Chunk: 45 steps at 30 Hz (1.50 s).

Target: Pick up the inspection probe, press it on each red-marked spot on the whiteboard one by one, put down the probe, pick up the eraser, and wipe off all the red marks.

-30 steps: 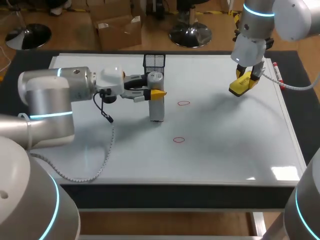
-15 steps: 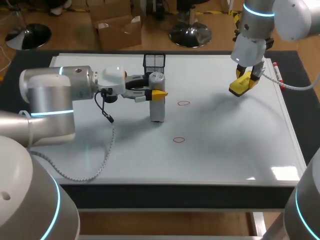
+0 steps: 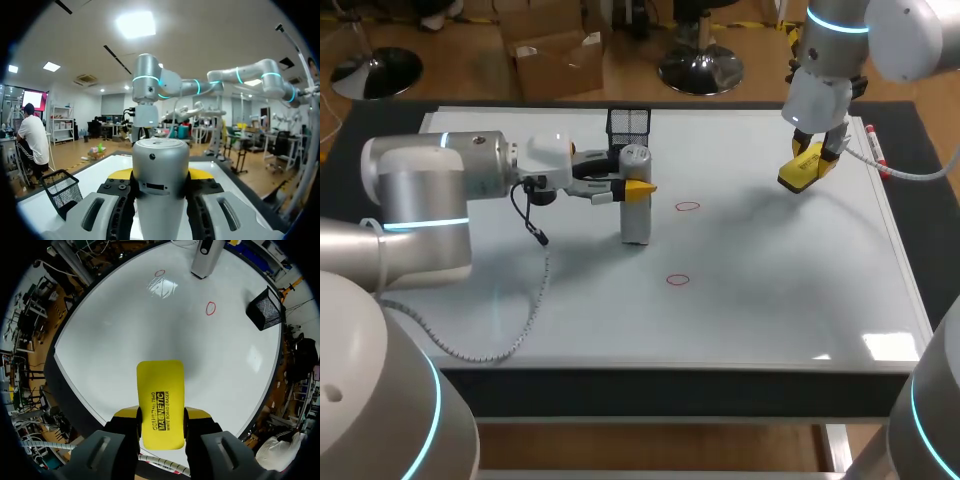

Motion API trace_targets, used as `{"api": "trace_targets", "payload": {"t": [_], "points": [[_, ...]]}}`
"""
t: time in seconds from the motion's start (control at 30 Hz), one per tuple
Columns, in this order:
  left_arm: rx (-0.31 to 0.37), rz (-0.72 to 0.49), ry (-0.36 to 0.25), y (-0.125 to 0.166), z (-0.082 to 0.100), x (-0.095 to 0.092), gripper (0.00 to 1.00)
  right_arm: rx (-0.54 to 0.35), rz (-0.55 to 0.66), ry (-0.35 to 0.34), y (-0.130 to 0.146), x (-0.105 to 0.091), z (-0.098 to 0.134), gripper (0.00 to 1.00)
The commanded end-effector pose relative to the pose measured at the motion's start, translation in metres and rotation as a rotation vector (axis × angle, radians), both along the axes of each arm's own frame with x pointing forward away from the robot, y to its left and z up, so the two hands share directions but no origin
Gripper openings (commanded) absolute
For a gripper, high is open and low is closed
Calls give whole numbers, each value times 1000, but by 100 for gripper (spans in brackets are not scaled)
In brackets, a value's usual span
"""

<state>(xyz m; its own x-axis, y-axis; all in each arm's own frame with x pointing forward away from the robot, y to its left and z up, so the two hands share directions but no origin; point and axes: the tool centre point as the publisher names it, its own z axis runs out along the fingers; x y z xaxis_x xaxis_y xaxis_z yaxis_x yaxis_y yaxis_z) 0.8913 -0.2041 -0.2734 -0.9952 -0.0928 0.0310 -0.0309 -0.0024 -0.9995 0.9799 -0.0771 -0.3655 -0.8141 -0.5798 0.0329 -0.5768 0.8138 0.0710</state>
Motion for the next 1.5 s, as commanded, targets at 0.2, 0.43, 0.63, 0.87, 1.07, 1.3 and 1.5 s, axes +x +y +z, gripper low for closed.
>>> {"api": "trace_targets", "payload": {"t": [0.2, 0.43, 0.63, 0.87, 1.07, 1.3, 1.5], "points": [[3, 3, -1, 0, 3, 1, 0, -3, 1, 1, 0, 0, 0, 0], [-10, 40, -8, 9, 19, -7, 0, -3, 1, 1, 0, 0, 0, 0], [-16, 98, -24, 28, 31, -19, 0, -3, 1, 1, 0, 0, 0, 0], [-14, 194, -39, 61, 40, -33, 0, -3, 1, 1, 0, 0, 0, 0], [-9, 259, -45, 89, 46, -48, 0, -3, 1, 1, 0, 0, 0, 0], [-2, 323, -50, 125, 50, -68, 0, -3, 1, 1, 0, 0, 0, 0], [8, 352, -51, 150, 50, -80, 0, -3, 1, 1, 0, 0, 0, 0]]}}
